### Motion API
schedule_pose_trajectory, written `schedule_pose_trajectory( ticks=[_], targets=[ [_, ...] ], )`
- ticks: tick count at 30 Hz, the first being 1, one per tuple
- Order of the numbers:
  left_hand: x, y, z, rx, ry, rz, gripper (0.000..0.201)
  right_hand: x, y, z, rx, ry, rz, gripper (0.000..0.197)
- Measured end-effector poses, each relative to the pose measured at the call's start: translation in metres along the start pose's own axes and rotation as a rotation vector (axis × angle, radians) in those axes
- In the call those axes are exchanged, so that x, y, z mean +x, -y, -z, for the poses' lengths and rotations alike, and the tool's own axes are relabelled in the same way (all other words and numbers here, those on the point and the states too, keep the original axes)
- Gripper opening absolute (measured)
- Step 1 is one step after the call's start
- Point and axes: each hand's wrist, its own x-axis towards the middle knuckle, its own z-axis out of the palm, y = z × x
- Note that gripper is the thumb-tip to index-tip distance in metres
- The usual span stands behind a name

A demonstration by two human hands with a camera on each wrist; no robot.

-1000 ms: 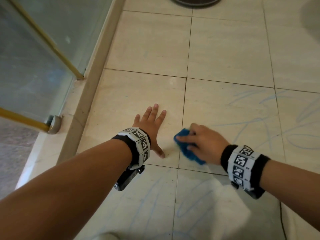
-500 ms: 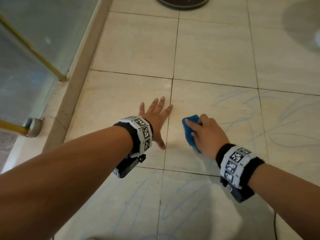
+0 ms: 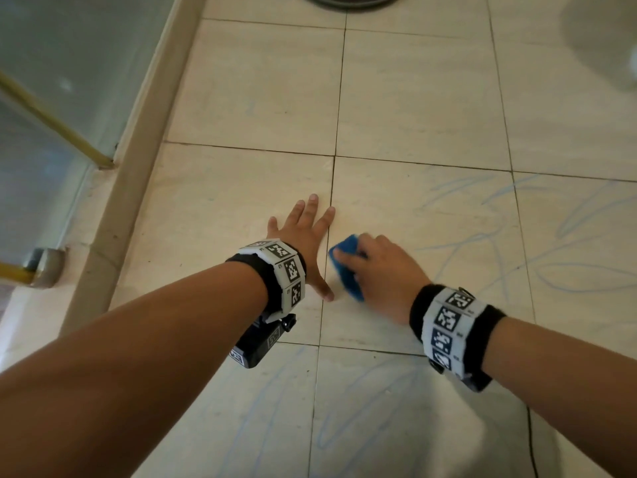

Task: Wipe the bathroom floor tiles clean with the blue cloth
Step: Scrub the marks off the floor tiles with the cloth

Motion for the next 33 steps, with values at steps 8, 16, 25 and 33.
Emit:
schedule_pose_trajectory(
  ticks=[8, 16, 25, 33],
  targets=[
    [0.0, 0.0, 0.0, -0.014, 0.015, -0.001, 0.147, 0.02, -0.054, 0.007, 0.194, -0.207, -0.413, 0.047],
    [0.0, 0.0, 0.001, -0.003, 0.012, -0.001, 0.148, 0.011, -0.02, -0.002, 0.02, -0.115, 0.112, 0.051],
    [0.012, -0.017, 0.021, 0.018, -0.069, -0.029, 0.143, 0.007, -0.044, 0.003, 0.046, -0.147, -0.015, 0.043],
    [0.051, -0.047, 0.036, 0.078, -0.002, -0.074, 0.151, 0.01, -0.082, 0.01, 0.131, -0.136, -0.174, 0.045]
  ],
)
